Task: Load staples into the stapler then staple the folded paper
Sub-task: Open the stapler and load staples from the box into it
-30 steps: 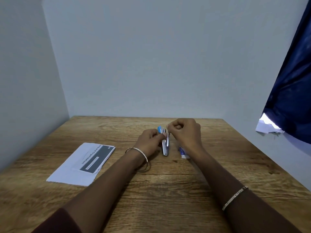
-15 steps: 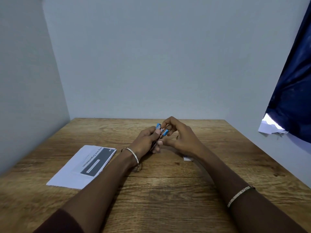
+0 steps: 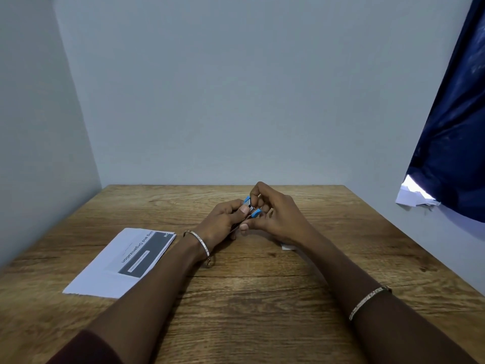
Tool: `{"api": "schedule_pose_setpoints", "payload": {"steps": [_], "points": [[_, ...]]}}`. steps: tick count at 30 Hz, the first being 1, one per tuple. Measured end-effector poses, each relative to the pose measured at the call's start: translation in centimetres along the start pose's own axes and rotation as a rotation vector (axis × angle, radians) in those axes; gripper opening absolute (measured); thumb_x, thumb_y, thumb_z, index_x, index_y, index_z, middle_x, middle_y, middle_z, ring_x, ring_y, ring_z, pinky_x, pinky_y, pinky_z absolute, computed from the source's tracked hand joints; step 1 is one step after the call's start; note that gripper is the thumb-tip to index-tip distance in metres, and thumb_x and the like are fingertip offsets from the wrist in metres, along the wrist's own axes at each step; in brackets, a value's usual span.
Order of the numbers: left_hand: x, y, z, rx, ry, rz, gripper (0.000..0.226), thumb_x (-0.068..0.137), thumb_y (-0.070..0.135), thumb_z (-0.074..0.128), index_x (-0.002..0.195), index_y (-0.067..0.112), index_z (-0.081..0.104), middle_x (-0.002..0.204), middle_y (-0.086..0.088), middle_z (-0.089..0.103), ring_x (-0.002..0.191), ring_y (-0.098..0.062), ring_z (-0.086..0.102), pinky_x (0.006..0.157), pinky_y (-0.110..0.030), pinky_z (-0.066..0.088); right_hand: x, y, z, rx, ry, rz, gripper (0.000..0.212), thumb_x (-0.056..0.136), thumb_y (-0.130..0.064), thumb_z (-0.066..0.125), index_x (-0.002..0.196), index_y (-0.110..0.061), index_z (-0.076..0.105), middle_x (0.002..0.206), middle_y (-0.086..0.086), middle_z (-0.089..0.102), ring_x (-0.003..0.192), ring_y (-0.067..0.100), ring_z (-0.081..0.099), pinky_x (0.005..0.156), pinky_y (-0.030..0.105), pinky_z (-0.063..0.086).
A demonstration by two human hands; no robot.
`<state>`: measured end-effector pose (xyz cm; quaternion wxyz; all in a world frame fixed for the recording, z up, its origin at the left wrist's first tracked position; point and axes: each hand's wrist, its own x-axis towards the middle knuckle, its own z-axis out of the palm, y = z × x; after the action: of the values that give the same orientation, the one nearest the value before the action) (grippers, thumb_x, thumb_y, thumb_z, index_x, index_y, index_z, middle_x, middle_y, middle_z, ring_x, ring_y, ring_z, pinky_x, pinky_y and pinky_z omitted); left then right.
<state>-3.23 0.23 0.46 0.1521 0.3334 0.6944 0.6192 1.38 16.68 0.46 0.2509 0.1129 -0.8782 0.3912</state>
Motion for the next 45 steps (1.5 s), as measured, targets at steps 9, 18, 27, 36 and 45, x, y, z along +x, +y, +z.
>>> {"api": "schedule_pose_setpoints", "payload": {"steps": [9, 18, 27, 36, 45], "points": [[0.0, 0.0, 0.2, -0.067, 0.031, -0.001, 0.034, 0.105, 0.015, 0.044, 0.075, 0.015, 0.061, 0.054, 0.003, 0.051, 0.048, -0.008, 0.040, 0.049, -0.024, 0.032, 0.1, -0.2, 0.3, -0.057, 0.027, -0.001, 0.049, 0.063, -0.033, 0.091, 0.088, -0.029, 0.050, 0.078, -0.008, 0.061, 0.061, 0.025, 0.056, 0.058, 0.039, 0.048], [0.2, -0.4, 0.2, -0.101, 0.060, 0.013, 0.029, 0.105, 0.020, 0.044, 0.084, 0.015, 0.064, 0.052, 0.010, 0.054, 0.048, -0.004, 0.042, 0.050, -0.023, 0.033, 0.2, -0.7, 0.4, -0.086, 0.025, -0.038, 0.050, 0.065, -0.029, 0.092, 0.091, -0.023, 0.050, 0.083, -0.007, 0.063, 0.068, 0.020, 0.063, 0.064, 0.041, 0.052], [0.9, -0.6, -1.0, -0.365, 0.229, -0.109, 0.030, 0.103, 0.013, 0.037, 0.088, 0.013, 0.063, 0.058, 0.002, 0.063, 0.046, -0.010, 0.055, 0.043, -0.022, 0.038, 0.0, -1.2, 0.9, 0.009, 0.082, -0.085, 0.045, 0.075, -0.017, 0.086, 0.079, -0.019, 0.041, 0.066, -0.005, 0.064, 0.060, -0.001, 0.060, 0.057, 0.011, 0.042], [1.0, -0.4, 0.5, -0.367, 0.288, -0.082, 0.033, 0.108, 0.028, 0.035, 0.092, 0.011, 0.058, 0.070, -0.005, 0.052, 0.049, -0.010, 0.049, 0.048, -0.024, 0.043, -0.1, -1.7, 0.1, 0.101, 0.071, -0.006, 0.043, 0.067, -0.023, 0.093, 0.096, -0.022, 0.060, 0.083, -0.001, 0.073, 0.071, 0.011, 0.068, 0.062, 0.019, 0.051], [1.4, -0.4, 0.1, -0.519, 0.483, -0.047, 0.029, 0.108, 0.030, 0.034, 0.091, 0.015, 0.051, 0.066, -0.003, 0.043, 0.047, -0.010, 0.039, 0.047, -0.022, 0.039, -0.3, -1.9, 1.0, 0.014, -0.079, 0.059, 0.027, 0.072, -0.048, 0.082, 0.085, -0.028, 0.070, 0.073, -0.019, 0.070, 0.061, -0.005, 0.058, 0.059, 0.011, 0.047]]}}
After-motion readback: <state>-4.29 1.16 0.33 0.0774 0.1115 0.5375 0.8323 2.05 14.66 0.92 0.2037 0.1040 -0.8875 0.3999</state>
